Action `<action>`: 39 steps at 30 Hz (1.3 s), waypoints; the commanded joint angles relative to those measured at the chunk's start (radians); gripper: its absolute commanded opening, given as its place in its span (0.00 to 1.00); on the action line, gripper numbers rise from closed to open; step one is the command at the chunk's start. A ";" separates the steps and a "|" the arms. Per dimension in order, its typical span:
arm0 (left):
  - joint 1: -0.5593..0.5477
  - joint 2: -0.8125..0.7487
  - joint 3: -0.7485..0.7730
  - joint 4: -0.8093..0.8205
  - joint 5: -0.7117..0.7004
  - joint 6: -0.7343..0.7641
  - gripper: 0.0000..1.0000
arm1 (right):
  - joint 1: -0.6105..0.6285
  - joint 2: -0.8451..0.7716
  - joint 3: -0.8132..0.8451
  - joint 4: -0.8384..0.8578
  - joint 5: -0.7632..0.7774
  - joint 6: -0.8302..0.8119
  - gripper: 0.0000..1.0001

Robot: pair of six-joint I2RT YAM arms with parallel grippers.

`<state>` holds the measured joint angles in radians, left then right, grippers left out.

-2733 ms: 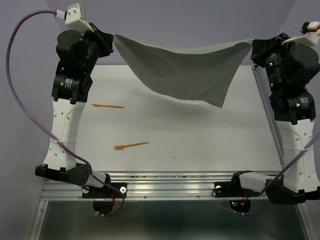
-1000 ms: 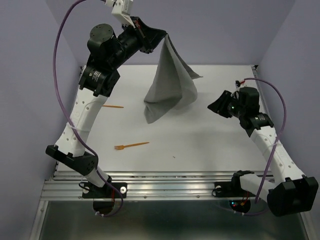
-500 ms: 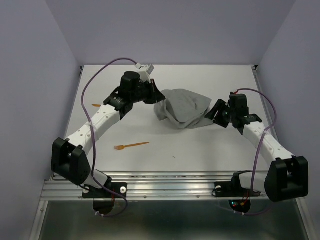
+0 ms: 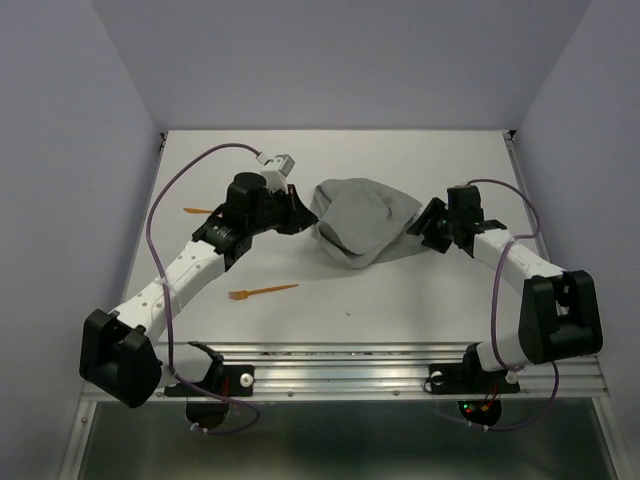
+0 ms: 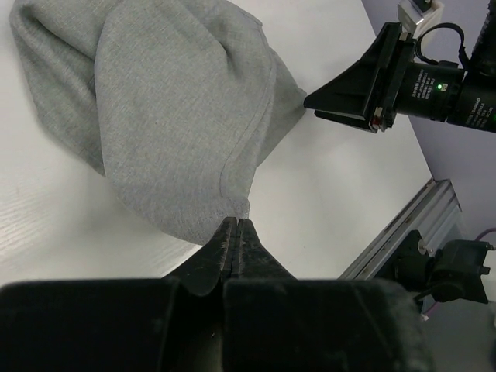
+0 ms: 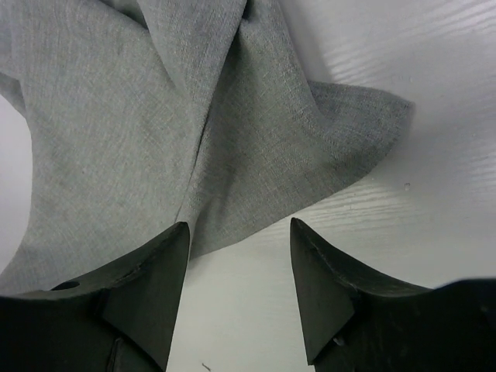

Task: Fold the napkin into a case and place the utensils inside
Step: Pick up the crumpled napkin from the center of the board.

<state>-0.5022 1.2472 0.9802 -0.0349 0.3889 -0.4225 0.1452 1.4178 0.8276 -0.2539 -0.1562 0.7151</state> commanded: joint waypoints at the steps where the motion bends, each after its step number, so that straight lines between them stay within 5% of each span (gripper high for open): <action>1: 0.005 -0.064 -0.028 0.038 -0.022 0.022 0.00 | -0.004 0.009 0.082 0.064 0.081 -0.020 0.60; 16: 0.027 -0.173 -0.106 -0.016 -0.074 0.024 0.00 | -0.055 0.443 0.451 -0.005 0.152 -0.117 0.56; 29: 0.028 -0.190 -0.118 -0.011 -0.078 0.024 0.00 | -0.055 0.598 0.521 0.002 0.185 -0.102 0.48; 36: 0.028 -0.196 -0.118 -0.022 -0.090 0.028 0.00 | -0.055 0.600 0.530 0.021 0.168 -0.069 0.01; 39: 0.028 -0.193 -0.117 -0.023 -0.091 0.030 0.00 | -0.055 0.575 0.536 0.021 0.182 -0.069 0.01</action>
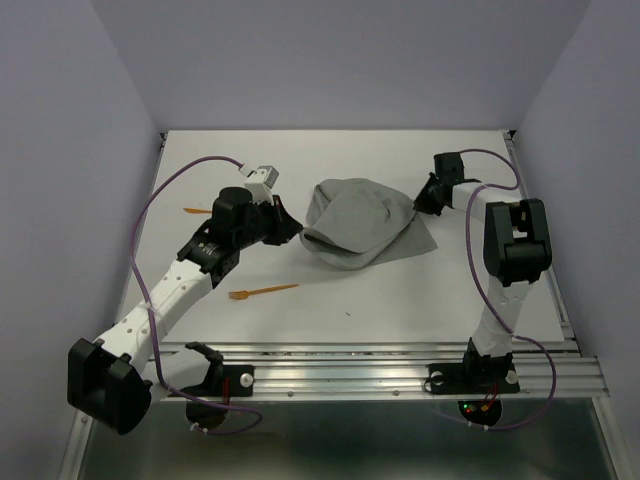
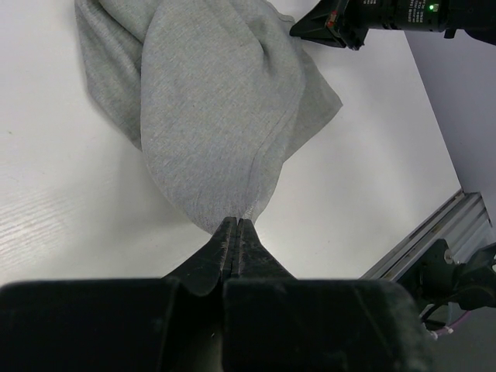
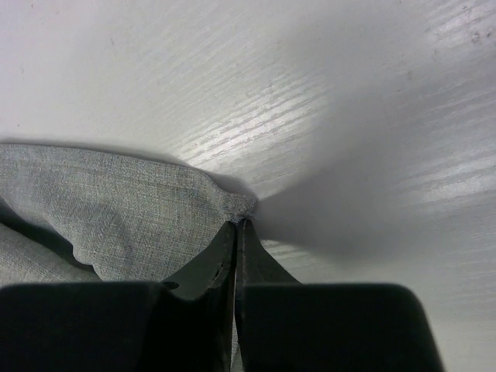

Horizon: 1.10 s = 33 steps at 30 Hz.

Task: Fold the napkin into a case and place the utensils inside
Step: Pick up the crumpled napkin from the center of the board, then flatten out the crumpled napkin at the center of the board.

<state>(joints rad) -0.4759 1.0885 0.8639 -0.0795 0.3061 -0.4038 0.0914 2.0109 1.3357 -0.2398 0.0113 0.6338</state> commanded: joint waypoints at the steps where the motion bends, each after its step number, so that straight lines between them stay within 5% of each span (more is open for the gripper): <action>1: 0.002 -0.035 0.001 0.021 -0.012 0.011 0.00 | -0.001 -0.040 0.033 0.005 0.028 0.009 0.01; 10: 0.032 0.028 0.115 -0.028 -0.059 0.082 0.00 | -0.001 -0.129 0.180 -0.053 0.084 -0.051 0.01; 21: 0.232 0.200 0.358 -0.005 0.082 0.080 0.00 | -0.028 -0.224 0.368 -0.131 0.096 -0.054 0.01; 28: 0.276 0.254 0.614 -0.032 0.125 0.082 0.00 | -0.028 -0.463 0.470 -0.161 0.165 -0.080 0.01; 33: 0.276 0.148 0.647 0.039 0.142 0.048 0.00 | -0.028 -0.679 0.488 -0.180 0.208 -0.106 0.01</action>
<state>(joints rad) -0.2008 1.3495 1.4609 -0.1242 0.4034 -0.3424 0.0715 1.4662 1.7664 -0.4206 0.1589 0.5571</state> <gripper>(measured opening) 0.018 0.022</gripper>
